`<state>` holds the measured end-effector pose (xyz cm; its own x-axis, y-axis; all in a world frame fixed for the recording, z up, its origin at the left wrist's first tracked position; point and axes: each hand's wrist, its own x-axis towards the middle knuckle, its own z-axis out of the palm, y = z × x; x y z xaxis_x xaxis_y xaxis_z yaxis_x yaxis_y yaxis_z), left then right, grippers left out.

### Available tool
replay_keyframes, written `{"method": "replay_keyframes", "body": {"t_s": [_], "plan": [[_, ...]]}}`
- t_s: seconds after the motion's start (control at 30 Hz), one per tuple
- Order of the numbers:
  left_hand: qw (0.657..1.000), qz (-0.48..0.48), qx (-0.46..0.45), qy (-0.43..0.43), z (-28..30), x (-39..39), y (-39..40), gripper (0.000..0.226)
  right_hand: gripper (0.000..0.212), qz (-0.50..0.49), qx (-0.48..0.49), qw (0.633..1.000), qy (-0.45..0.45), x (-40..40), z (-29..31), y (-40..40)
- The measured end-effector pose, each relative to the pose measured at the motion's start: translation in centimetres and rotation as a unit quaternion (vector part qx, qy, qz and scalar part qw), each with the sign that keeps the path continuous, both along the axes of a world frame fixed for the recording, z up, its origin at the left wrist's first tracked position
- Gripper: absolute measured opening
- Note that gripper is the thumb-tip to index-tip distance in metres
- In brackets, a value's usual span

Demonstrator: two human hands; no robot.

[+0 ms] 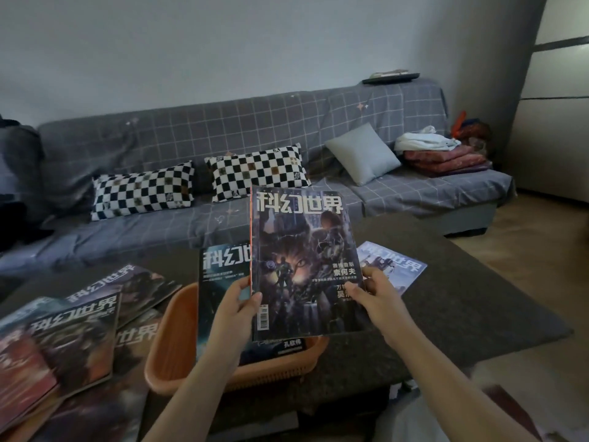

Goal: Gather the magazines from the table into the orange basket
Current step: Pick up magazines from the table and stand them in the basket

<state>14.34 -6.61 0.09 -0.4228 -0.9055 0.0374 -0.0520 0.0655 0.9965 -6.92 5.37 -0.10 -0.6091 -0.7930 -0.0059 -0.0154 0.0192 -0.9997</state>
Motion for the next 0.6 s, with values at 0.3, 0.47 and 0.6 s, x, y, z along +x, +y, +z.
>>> {"method": "replay_keyframes", "body": {"t_s": [0.3, 0.47, 0.6], "plan": [[0.993, 0.096, -0.029, -0.057, -1.5, 6.8, -3.6, 0.023, 0.026, 0.044, 0.092, 0.989, 0.111, 6.2, -0.6, -5.7], [0.974, 0.104, -0.066, -0.192, -3.3, 8.1, -4.7, 0.019, 0.020, 0.040, 0.180, 0.952, 0.244, 7.7, -1.6, -7.6], [0.954, 0.130, -0.094, -0.252, -3.7, 8.1, -5.3, 0.036, 0.022, 0.030, 0.185, 0.947, 0.261, 7.7, -2.1, -8.0]]}}
